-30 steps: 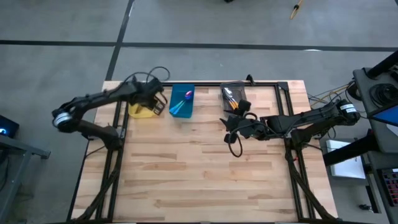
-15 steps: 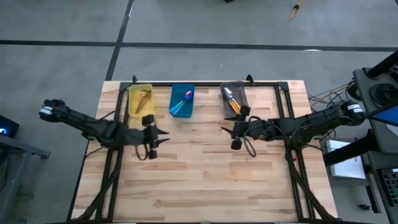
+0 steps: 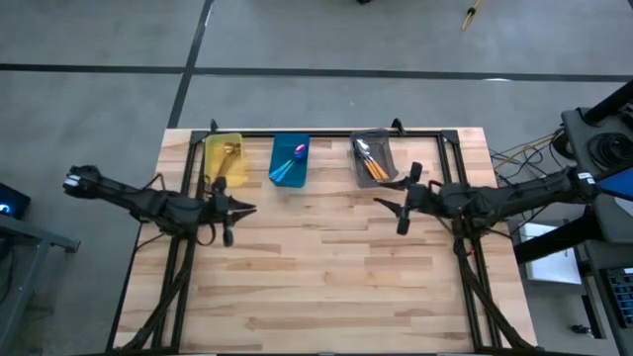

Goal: Sort silverware by color (type)
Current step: Return to Home Position

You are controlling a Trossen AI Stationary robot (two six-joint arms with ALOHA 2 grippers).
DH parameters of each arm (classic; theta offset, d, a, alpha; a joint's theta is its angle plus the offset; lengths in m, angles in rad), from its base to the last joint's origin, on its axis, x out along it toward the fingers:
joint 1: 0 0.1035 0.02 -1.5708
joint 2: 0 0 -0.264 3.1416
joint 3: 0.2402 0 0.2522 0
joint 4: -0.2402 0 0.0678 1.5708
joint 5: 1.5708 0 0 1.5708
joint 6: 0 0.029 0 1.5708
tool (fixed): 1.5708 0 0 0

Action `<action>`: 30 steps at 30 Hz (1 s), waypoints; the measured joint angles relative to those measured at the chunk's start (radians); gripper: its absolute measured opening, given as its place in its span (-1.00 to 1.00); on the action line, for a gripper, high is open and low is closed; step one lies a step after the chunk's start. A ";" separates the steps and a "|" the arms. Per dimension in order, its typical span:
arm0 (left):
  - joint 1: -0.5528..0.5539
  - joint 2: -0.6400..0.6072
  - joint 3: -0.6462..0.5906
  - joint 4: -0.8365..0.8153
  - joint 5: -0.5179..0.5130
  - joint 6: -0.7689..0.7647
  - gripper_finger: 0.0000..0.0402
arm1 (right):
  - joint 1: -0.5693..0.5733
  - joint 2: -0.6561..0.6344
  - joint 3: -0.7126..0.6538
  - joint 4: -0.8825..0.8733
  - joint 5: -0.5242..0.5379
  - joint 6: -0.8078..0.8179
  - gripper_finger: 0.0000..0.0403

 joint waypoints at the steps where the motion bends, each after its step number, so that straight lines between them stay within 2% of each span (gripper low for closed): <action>1: 0.005 -0.025 -0.004 -0.001 0.003 0.012 -0.92 | -0.002 -0.026 -0.011 0.005 -0.013 0.000 -0.14; 4: 0.013 -0.109 -0.023 0.002 0.009 0.041 -0.99 | -0.009 -0.089 -0.043 0.008 -0.025 -0.001 -0.14; 18: 0.015 -0.507 -0.182 -0.019 0.023 0.057 -0.99 | -0.009 -0.402 -0.224 0.006 -0.021 0.016 -0.14; 22: 0.017 -0.497 -0.191 -0.033 0.023 0.049 -0.99 | -0.011 -0.489 -0.264 -0.021 -0.013 0.016 -0.14; 26: 0.017 -0.506 -0.199 -0.044 0.024 0.015 -0.99 | -0.011 -0.585 -0.268 -0.163 0.052 0.035 -0.14; 30: 0.017 -0.506 -0.231 -0.035 0.024 -0.021 -1.00 | -0.011 -0.695 -0.268 -0.285 0.056 0.057 -0.14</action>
